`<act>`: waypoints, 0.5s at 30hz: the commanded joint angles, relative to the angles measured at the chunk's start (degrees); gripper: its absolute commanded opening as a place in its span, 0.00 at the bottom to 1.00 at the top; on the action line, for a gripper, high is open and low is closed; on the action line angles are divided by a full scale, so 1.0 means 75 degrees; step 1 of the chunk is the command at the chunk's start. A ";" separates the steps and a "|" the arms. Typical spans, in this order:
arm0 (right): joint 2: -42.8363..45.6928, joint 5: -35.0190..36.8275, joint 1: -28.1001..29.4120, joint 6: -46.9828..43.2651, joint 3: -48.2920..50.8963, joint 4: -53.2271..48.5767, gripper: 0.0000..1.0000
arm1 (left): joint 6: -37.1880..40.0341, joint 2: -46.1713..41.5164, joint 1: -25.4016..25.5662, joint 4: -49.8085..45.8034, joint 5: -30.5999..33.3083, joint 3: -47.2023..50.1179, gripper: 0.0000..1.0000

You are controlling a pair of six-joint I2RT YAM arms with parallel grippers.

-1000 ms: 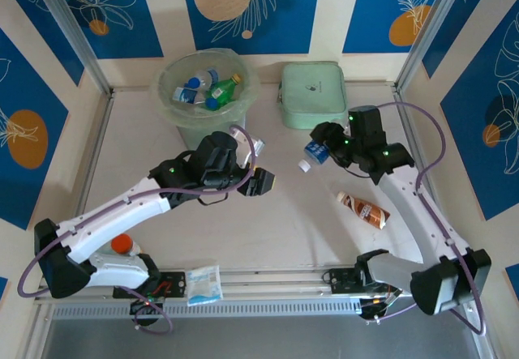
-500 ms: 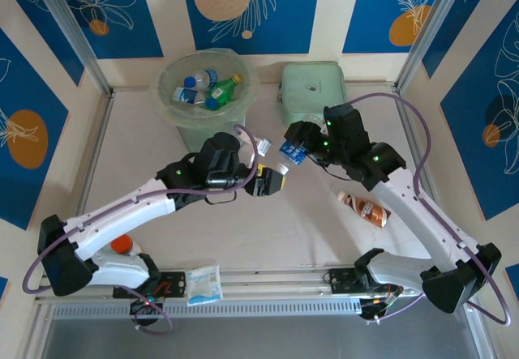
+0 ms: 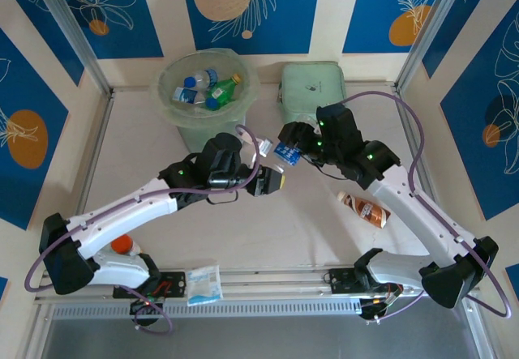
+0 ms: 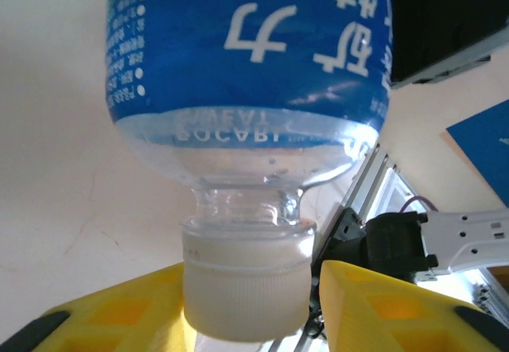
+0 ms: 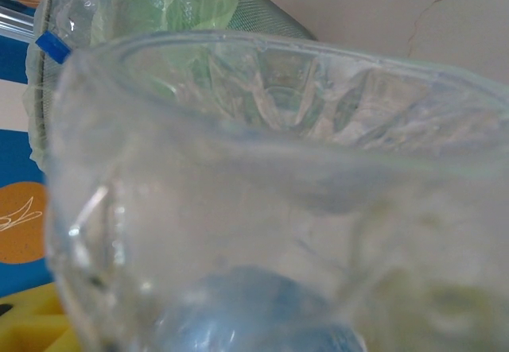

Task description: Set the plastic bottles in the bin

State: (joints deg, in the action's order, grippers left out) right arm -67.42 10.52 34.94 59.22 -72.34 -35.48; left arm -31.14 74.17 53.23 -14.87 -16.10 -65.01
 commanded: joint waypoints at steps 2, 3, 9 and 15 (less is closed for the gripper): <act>-0.0011 0.0046 0.0075 0.0108 -0.0162 0.0090 0.64 | 0.0038 0.0033 0.0086 0.0272 -0.0153 -0.0047 0.34; -0.0011 0.0044 0.0076 0.0104 -0.0167 0.0079 0.64 | 0.0049 0.0025 0.0086 0.0262 -0.0145 -0.0056 0.31; -0.0011 0.0062 0.0088 0.0108 -0.0187 0.0079 0.65 | 0.0120 -0.0008 0.0086 0.0105 0.0079 -0.0098 0.19; -0.0011 0.0120 0.0088 0.0136 -0.0208 0.0049 0.66 | 0.0241 -0.0079 0.0086 -0.0009 0.0252 -0.0112 0.13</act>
State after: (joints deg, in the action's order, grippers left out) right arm -67.42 10.76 34.94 59.22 -72.34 -35.51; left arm -31.00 74.22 53.28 -15.05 -15.62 -65.01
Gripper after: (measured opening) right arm 0.664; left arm 0.270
